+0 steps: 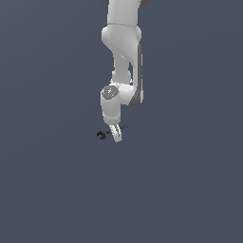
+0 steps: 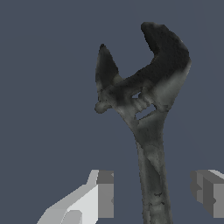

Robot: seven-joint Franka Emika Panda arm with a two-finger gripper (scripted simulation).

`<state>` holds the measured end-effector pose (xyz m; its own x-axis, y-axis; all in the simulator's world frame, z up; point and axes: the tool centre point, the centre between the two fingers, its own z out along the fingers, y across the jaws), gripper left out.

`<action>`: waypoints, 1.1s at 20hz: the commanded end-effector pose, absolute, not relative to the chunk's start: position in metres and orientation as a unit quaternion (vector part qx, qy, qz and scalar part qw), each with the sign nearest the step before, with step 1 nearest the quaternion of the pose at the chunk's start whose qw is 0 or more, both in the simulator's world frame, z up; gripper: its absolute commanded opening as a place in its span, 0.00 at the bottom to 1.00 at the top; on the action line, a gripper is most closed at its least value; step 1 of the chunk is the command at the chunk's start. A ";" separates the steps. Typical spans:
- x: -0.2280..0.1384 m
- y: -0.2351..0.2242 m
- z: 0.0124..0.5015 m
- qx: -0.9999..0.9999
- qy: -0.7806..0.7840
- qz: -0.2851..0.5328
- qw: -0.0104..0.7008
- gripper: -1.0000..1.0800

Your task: Pick up the object and move it to a goal position.

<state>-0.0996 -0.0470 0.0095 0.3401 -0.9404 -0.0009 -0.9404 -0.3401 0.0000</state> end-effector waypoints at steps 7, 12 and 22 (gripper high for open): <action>-0.099 -0.046 0.007 -0.819 0.574 0.000 0.000 0.00; -0.096 -0.046 0.010 -0.818 0.576 0.000 0.000 0.00; -0.057 -0.015 0.017 -0.818 0.575 0.000 -0.001 0.00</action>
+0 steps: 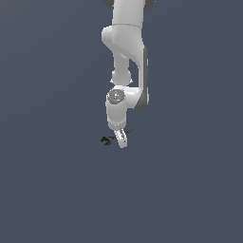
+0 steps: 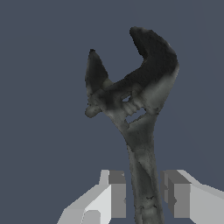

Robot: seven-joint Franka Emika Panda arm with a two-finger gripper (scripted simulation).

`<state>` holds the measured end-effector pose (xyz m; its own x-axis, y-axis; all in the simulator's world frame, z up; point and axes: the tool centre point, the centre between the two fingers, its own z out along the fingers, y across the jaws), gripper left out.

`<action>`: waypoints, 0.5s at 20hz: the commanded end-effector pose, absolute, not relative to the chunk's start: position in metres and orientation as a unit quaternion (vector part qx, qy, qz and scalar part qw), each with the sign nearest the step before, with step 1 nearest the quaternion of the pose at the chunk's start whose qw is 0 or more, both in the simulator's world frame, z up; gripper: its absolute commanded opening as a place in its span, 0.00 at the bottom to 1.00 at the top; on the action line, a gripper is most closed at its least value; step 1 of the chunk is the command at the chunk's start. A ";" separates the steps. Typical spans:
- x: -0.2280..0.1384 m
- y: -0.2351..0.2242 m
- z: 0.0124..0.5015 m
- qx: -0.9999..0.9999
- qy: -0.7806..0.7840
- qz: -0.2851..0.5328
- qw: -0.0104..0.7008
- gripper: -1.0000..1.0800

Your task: Pick up the object and move it to a goal position.

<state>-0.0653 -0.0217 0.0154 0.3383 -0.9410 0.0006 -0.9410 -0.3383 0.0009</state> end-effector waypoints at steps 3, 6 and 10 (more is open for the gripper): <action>-0.039 -0.001 0.020 0.818 -0.575 0.000 0.001 0.00; -0.021 0.013 0.023 0.819 -0.574 0.000 0.001 0.00; -0.003 0.026 0.026 0.819 -0.574 0.000 0.001 0.00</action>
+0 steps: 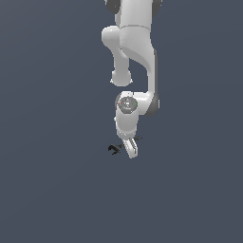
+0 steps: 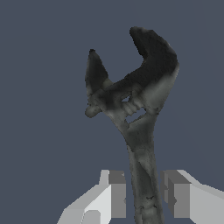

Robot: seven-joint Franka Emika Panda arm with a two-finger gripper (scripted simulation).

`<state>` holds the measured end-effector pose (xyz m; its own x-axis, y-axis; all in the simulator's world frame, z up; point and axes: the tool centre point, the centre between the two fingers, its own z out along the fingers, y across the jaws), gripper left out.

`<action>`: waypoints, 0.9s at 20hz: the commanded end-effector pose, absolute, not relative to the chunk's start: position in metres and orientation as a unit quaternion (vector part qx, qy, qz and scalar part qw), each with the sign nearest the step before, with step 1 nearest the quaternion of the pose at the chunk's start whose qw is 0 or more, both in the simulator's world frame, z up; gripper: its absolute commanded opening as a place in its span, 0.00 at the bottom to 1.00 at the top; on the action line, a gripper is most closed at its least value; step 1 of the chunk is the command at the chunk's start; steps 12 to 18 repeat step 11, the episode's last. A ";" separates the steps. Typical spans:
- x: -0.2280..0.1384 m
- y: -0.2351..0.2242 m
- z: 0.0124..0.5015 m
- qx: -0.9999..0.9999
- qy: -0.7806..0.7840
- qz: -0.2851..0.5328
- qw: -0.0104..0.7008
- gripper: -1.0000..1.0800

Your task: Pick up the object and move it to a goal position.

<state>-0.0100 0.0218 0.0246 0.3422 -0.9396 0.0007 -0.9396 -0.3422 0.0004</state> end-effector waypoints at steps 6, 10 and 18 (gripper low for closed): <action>0.013 0.037 0.028 0.819 -0.574 0.000 0.000 0.00; 0.016 0.040 0.029 0.819 -0.574 0.000 0.000 0.00; 0.016 0.040 0.029 0.819 -0.574 0.000 0.000 0.00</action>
